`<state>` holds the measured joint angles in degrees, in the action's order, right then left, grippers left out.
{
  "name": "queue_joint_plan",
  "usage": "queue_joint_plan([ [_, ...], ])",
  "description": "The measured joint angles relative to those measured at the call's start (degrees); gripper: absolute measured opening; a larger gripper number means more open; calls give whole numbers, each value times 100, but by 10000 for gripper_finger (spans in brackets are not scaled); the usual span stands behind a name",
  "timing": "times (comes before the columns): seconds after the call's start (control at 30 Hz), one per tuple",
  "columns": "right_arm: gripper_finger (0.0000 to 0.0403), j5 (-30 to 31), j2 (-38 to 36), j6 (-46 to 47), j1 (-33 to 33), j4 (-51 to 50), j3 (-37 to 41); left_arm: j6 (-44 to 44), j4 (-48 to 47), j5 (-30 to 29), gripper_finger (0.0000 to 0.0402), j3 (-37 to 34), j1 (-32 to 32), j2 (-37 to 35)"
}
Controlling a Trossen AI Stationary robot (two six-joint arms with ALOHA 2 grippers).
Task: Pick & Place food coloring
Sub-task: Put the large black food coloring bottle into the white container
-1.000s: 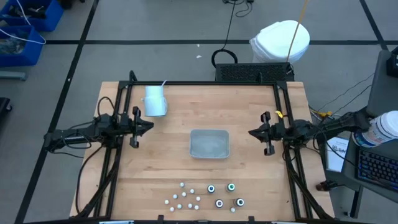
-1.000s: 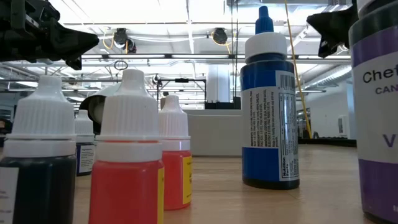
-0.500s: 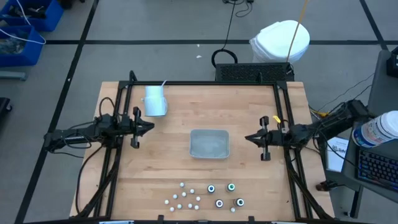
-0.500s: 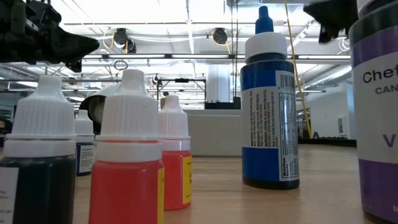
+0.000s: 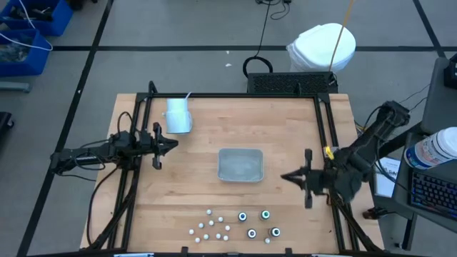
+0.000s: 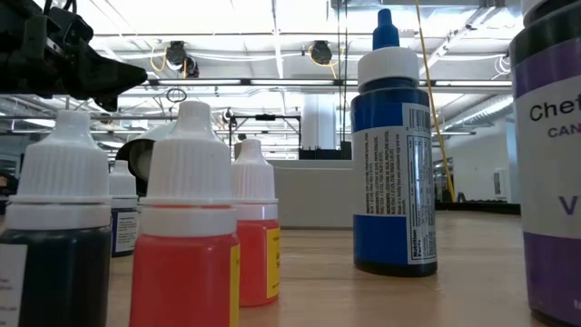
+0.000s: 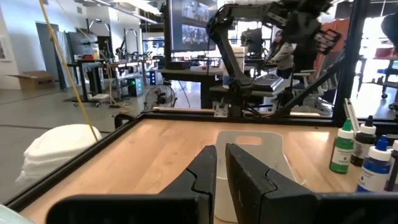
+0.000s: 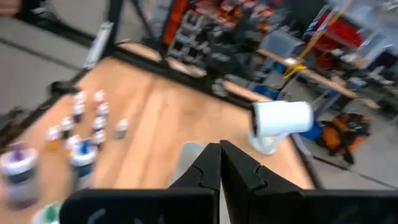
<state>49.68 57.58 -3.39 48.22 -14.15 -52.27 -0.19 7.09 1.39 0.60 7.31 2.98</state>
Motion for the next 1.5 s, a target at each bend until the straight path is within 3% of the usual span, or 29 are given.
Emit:
queue_joint_plan([
  [0.43, 0, 3, 1422, 1690, 885, -2065, -1812, -9, -2, 0, 42, 0, 0, 1],
  [0.53, 0, -39, 1750, 2113, 987, -2299, -1939, -9, -2, -4, 42, 0, 0, 1],
  [0.67, 0, -638, 2236, 2412, 1025, -2295, -1884, -9, -2, -8, 42, 0, 0, 2],
  [0.87, 25, -647, 2756, 2614, 1161, -1417, -1502, -33, -2, -9, 42, 0, 0, 0],
  [1.27, 167, -641, 2785, 2339, 1409, 445, -480, 50, 0, -9, 42, 0, 0, 1],
  [1.5, 192, -645, 2783, 2213, 1364, 1761, 245, 48, 0, -169, 42, 0, -2, 0],
])
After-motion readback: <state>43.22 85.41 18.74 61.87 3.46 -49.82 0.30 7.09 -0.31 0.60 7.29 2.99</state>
